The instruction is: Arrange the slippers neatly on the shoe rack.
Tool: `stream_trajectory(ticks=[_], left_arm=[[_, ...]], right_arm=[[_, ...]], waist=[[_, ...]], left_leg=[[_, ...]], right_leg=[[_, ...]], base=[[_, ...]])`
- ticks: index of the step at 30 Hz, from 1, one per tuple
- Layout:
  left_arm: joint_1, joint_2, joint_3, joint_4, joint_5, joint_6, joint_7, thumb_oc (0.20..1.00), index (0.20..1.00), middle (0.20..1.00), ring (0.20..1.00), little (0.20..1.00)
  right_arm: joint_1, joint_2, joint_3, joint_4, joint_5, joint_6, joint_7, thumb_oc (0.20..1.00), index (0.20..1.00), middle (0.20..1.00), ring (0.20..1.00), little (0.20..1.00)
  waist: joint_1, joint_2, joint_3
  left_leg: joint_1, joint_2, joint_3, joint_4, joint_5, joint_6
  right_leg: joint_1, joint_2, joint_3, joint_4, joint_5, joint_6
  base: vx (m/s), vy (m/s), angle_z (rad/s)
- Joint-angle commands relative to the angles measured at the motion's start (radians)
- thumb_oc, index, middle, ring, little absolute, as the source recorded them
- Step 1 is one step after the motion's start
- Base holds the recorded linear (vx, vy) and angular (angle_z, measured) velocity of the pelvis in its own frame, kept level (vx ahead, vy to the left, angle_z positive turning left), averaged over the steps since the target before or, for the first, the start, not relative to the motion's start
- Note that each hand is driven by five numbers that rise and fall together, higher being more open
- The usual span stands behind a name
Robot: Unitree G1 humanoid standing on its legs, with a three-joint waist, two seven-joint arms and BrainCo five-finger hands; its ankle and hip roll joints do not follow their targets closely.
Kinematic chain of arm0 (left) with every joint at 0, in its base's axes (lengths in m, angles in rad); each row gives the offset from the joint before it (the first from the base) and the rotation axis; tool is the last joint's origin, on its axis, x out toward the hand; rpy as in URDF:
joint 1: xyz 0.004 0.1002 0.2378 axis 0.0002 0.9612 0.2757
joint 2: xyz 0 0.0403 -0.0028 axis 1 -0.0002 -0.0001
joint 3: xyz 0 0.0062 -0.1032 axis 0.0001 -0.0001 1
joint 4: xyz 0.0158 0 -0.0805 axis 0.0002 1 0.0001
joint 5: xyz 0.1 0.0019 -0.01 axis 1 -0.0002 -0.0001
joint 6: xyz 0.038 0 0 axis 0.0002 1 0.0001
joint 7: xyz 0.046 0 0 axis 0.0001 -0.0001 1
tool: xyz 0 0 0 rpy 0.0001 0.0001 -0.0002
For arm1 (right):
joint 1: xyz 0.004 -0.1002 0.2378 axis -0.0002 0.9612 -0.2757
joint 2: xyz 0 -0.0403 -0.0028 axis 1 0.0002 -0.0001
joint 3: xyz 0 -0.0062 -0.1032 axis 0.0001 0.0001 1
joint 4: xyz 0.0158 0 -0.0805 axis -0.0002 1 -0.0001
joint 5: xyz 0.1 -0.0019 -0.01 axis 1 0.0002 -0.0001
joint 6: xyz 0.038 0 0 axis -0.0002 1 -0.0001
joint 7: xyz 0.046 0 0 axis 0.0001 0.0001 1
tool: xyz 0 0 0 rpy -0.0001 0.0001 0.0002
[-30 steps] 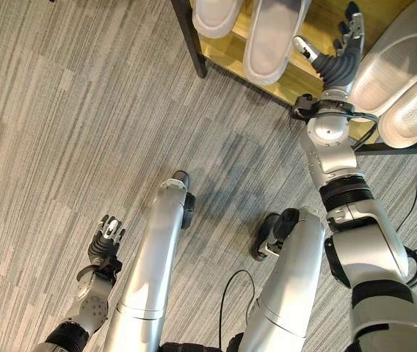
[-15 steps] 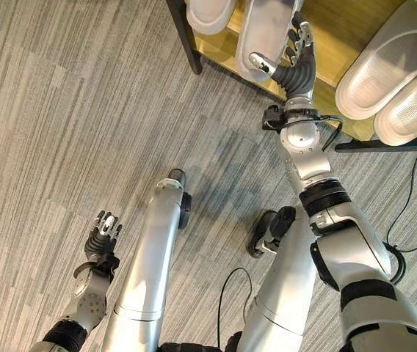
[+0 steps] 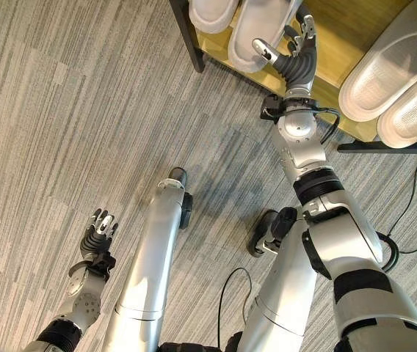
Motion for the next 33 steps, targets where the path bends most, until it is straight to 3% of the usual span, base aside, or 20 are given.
stream_trajectory(ticks=[1, 9, 17, 20, 23, 27, 33], left_arm=[[0.039, 0.040, -0.007, 0.012, 0.043, -0.032, 0.020, 1.000, 1.000, 1.000, 1.000, 1.000], [0.032, 0.029, 0.000, 0.012, 0.054, -0.039, 0.028, 1.000, 1.000, 1.000, 1.000, 1.000], [0.017, 0.004, 0.039, 0.007, 0.060, -0.049, 0.032, 1.000, 1.000, 1.000, 1.000, 1.000], [-0.012, -0.033, 0.068, 0.020, 0.074, -0.050, 0.026, 1.000, 1.000, 1.000, 1.000, 1.000], [-0.024, -0.039, 0.070, 0.018, 0.079, -0.054, 0.024, 1.000, 1.000, 1.000, 1.000, 1.000], [-0.036, -0.058, 0.067, 0.031, 0.113, -0.046, 0.013, 1.000, 1.000, 1.000, 1.000, 1.000], [-0.035, -0.062, 0.058, 0.050, 0.143, -0.040, 0.005, 1.000, 1.000, 1.000, 1.000, 1.000]], right_arm=[[-0.068, 0.041, 0.002, 0.041, 0.022, -0.013, -0.006, 1.000, 1.000, 1.000, 1.000, 1.000], [-0.044, 0.025, -0.051, 0.012, 0.025, -0.035, -0.037, 1.000, 1.000, 1.000, 1.000, 1.000], [0.141, -0.007, -0.113, -0.187, -0.045, -0.053, -0.034, 1.000, 1.000, 1.000, 1.000, 1.000], [0.371, 0.006, -0.165, -0.349, -0.256, -0.032, -0.041, 1.000, 1.000, 1.000, 1.000, 1.000], [0.431, 0.026, -0.168, -0.366, -0.284, -0.028, -0.032, 1.000, 1.000, 1.000, 1.000, 1.000], [0.582, 0.096, -0.154, -0.362, -0.328, -0.011, 0.003, 1.000, 1.000, 1.000, 1.000, 1.000], [0.691, 0.156, -0.127, -0.307, -0.341, 0.006, 0.027, 1.000, 1.000, 1.000, 1.000, 1.000]], waist=[[0.035, 0.015, -0.009], [0.031, 0.009, -0.010], [0.007, -0.007, -0.031], [-0.020, -0.025, -0.123], [-0.031, -0.029, -0.161], [-0.057, -0.035, -0.249], [-0.063, -0.041, -0.248]], left_leg=[[0.066, 0.045, -0.054, -0.123, 0.006, -0.014], [0.066, 0.043, -0.053, -0.107, 0.003, -0.016], [0.066, 0.050, -0.051, -0.129, 0.017, -0.018], [0.066, 0.067, -0.060, -0.287, 0.080, -0.026], [0.066, 0.073, -0.065, -0.341, 0.107, -0.029], [0.105, 0.101, -0.080, -0.495, 0.176, -0.042], [0.294, 0.145, -0.090, -0.674, 0.236, -0.045]], right_leg=[[-0.013, 0.033, 0.086, -0.078, 0.130, 0.001], [-0.013, 0.041, 0.091, -0.054, 0.125, 0.000], [-0.012, 0.053, 0.078, -0.073, 0.132, -0.003], [0.007, 0.052, 0.026, -0.224, 0.168, 0.007], [0.018, 0.050, 0.005, -0.277, 0.181, 0.010], [0.094, 0.051, -0.054, -0.446, 0.219, 0.024], [0.292, 0.054, -0.112, -0.634, 0.266, 0.037]], base=[[0.00, 0.000, 0.00], [0.00, -0.004, 0.00], [-0.02, -0.015, 0.00], [-0.13, -0.019, -0.03], [-0.06, -0.012, -0.02], [-0.08, 0.004, 0.00], [-0.10, 0.002, -0.01]])
